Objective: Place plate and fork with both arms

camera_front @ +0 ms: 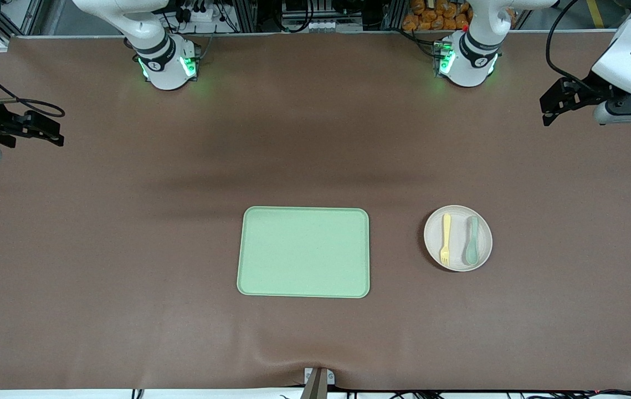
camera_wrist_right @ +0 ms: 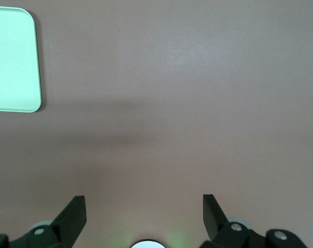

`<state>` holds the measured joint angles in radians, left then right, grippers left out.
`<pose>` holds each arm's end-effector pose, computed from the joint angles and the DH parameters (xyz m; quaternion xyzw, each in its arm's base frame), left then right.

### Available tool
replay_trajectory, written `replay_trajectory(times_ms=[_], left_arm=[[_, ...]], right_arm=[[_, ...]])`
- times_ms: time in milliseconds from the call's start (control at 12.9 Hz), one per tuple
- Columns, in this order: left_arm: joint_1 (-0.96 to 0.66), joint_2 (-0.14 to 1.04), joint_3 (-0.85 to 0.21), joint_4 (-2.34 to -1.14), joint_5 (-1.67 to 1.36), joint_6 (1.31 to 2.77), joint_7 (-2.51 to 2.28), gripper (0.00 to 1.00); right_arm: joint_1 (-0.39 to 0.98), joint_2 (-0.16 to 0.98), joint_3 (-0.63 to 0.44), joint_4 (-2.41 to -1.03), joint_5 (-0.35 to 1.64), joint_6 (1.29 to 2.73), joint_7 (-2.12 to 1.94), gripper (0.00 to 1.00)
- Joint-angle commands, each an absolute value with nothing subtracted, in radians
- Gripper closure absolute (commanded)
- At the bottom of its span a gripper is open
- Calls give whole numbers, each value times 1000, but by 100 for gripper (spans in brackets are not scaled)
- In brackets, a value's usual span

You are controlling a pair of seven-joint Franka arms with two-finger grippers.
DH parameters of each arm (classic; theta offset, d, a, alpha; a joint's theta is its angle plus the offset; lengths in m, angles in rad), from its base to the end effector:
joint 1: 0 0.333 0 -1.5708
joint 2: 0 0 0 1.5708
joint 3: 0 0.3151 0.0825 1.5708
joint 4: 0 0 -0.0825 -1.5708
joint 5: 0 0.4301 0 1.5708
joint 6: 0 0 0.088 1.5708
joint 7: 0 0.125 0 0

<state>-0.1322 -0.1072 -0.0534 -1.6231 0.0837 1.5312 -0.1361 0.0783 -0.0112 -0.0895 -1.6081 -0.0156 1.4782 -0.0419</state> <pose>0.5552 -0.0949 0.6379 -0.9987 0.0226 -0.0146 0.0429 0.5836 -0.0089 0.5857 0.9981 0.0151 -0.0595 0.0057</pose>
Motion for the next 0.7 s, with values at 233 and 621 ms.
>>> replay_trajectory(times_ms=[233, 621], left_arm=[[-129, -103, -26, -1611, 51, 1516, -126, 0], [-77, -91, -15, -1705, -41, 1592, -129, 0]], right_arm=[[72, -14, -83, -1606, -23, 1482, -35, 0], [72, -14, -83, -1606, -23, 1482, -35, 0]])
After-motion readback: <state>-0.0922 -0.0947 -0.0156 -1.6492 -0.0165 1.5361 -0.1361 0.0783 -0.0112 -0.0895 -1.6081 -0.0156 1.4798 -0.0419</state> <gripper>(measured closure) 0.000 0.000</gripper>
